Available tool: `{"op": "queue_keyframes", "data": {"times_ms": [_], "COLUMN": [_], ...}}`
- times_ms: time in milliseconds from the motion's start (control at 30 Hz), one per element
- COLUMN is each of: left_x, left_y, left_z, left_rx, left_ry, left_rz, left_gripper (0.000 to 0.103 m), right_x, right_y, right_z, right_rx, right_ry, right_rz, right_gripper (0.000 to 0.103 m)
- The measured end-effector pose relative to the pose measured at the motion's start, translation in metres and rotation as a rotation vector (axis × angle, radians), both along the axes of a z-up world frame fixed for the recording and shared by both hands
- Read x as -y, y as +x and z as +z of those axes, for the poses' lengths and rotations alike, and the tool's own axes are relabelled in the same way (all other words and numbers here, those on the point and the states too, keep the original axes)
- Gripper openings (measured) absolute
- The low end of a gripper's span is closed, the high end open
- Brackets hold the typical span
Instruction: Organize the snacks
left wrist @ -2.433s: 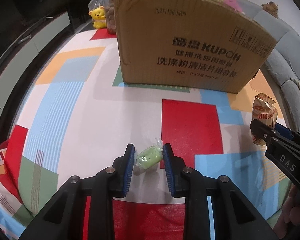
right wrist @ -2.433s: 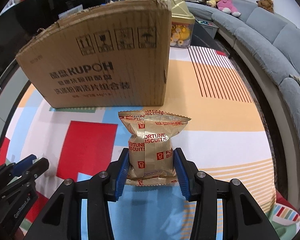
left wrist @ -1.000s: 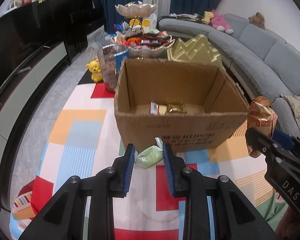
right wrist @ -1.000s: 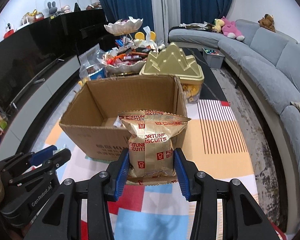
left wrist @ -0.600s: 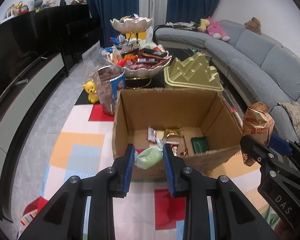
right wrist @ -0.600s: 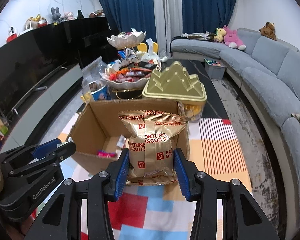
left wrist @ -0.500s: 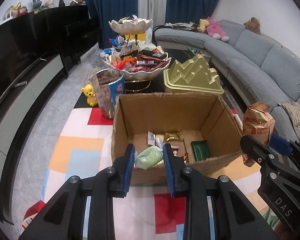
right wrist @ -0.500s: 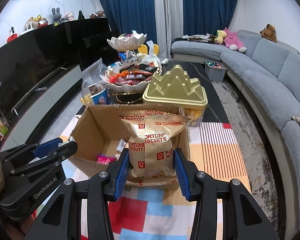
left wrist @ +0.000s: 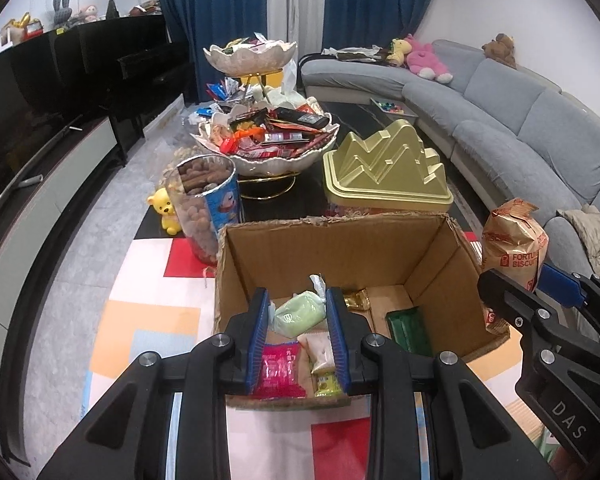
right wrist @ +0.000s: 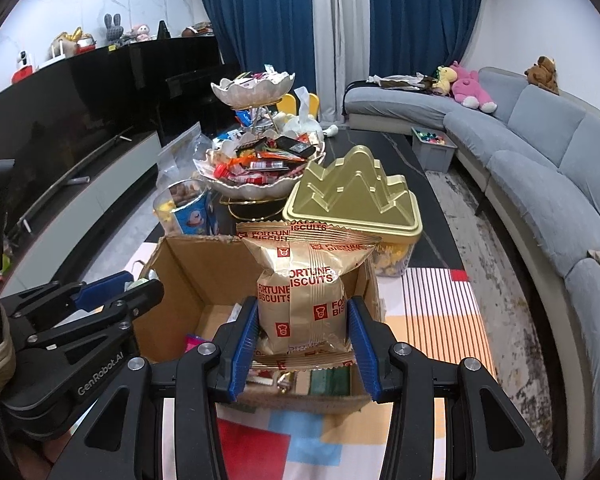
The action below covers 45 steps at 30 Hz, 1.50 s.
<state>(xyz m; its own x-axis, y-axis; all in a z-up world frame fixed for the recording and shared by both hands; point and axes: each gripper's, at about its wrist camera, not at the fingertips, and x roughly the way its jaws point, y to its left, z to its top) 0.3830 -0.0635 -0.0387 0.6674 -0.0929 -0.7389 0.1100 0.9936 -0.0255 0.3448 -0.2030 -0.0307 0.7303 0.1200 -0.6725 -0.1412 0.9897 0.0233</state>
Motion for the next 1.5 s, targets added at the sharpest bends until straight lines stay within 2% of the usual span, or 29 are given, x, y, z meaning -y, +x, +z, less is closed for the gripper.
{"op": "queue_keyframes", "data": {"times_ms": [500, 633, 700, 767, 1033, 1500], "left_x": [-0.002, -0.005, -0.005, -0.005, -0.009, -0.017], "left_y": [0.021, 0.020, 0.019, 0.019, 0.016, 0.001], "left_z": [-0.013, -0.014, -0.013, -0.013, -0.010, 0.003], "left_rx": [-0.024, -0.020, -0.016, -0.016, -0.005, 0.026], "left_ry": [-0.025, -0.024, -0.020, -0.019, 0.005, 0.018], "left_rz": [-0.010, 0.002, 0.006, 0.007, 0.034, 0.044], "left_gripper": [0.032, 0.047, 0.057, 0.060, 0.082, 0.086], "right_x": [-0.006, -0.007, -0.007, -0.006, -0.002, 0.000], "right_y": [0.018, 0.020, 0.020, 0.019, 0.017, -0.002], "right_z": [-0.017, -0.015, -0.013, -0.011, -0.007, 0.004], "right_rx": [-0.043, -0.032, -0.023, -0.013, -0.001, 0.012], "right_ry": [-0.013, -0.016, -0.018, -0.017, -0.028, -0.044], "right_rz": [0.024, 0.032, 0.026, 0.020, -0.010, -0.027], "right_gripper": [0.046, 0.050, 0.062, 0.073, 0.079, 0.080]}}
